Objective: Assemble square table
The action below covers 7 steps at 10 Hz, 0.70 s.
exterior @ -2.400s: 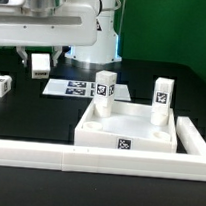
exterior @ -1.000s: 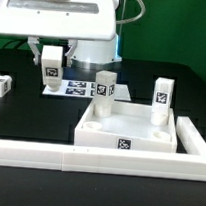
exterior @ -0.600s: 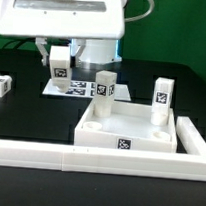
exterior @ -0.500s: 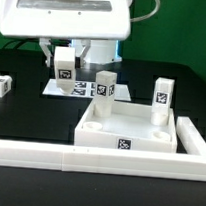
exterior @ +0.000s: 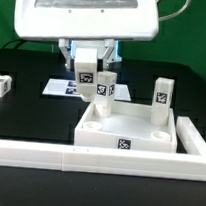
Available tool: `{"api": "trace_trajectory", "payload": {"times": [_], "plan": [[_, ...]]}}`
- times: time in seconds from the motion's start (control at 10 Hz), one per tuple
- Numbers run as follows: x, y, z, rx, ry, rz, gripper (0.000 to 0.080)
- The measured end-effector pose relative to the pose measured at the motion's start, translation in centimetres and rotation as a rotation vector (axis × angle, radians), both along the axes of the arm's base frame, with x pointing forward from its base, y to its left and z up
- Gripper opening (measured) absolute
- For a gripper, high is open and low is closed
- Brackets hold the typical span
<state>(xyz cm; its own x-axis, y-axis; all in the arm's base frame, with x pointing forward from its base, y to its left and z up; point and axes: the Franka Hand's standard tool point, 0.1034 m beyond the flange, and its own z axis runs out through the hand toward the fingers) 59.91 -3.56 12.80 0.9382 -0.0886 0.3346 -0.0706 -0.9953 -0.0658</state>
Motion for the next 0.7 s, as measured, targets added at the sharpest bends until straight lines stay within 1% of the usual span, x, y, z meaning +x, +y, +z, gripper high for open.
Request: {"api": "trace_trajectory", "payload": {"times": [0.1,0.2,0.3,0.4,0.5,0.6,0.7], "plan": [[-0.1,0.0,-0.1,-0.001,0.0,-0.001,0.0287],[0.2,-0.7,0.2,-0.041,-0.06,-0.003,0.0287],[-0.6,-1.6,0.0,-0.11,-0.141,-0.011,0.0287],[-1.5,-1.6,-0.3,-0.162,-0.214,-0.021,0.0287],[-1.6,-1.3,-0.6,-0.175,-0.251,-0.028,0.0287],[-1.5,-0.7,-0.9,-0.148,-0.234,-0.037,0.0287],[-1.4,-0.5,-1.0,-0.141,-0.236,-0.048,0.0287]]}}
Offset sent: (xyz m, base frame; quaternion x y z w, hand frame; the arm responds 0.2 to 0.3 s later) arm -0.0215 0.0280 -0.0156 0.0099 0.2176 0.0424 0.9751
